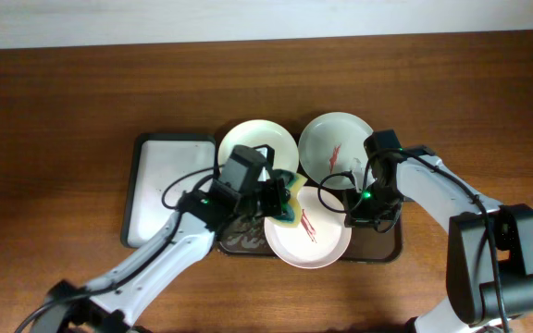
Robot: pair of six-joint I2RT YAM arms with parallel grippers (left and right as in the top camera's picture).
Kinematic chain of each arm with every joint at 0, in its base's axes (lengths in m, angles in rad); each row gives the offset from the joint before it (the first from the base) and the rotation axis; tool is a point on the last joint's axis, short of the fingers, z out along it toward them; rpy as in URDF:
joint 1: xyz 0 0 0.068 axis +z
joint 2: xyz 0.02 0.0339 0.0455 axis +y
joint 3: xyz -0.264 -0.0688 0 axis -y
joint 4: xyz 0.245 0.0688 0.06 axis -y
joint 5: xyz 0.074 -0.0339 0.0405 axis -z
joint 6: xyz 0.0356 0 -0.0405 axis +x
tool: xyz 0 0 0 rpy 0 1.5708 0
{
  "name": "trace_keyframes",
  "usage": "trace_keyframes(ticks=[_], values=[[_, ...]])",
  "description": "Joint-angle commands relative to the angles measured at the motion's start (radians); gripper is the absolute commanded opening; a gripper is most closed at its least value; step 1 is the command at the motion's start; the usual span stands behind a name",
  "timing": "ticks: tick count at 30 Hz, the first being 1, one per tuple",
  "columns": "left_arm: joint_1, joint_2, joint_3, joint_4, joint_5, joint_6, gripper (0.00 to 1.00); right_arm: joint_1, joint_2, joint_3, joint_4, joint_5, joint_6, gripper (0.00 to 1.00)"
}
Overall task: Clean dirty plates on tray and stack at the side
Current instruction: 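Carry the sponge with the left gripper onto the front plate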
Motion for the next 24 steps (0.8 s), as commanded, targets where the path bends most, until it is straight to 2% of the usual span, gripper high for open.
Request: trace_keyframes(ticks=[1, 5, 11, 14, 24], values=[[-0.065, 0.11, 0.018, 0.01, -0.068, -0.289, 0.0, 0.011, 0.011, 0.014, 0.002, -0.001, 0.003, 0.04], [-0.108, 0.201, 0.018, 0.064, -0.07, -0.372, 0.0, 0.011, 0.011, 0.014, 0.002, -0.001, 0.003, 0.04], [-0.173, 0.266, 0.018, 0.159, -0.135, -0.319, 0.0, 0.011, 0.011, 0.014, 0.003, -0.001, 0.003, 0.04], [-0.204, 0.28, 0.018, 0.16, -0.237, -0.307, 0.0, 0.011, 0.011, 0.014, 0.003, -0.001, 0.003, 0.04], [-0.233, 0.368, 0.018, 0.181, -0.319, -0.304, 0.0, 0.011, 0.011, 0.014, 0.003, -0.001, 0.003, 0.04]])
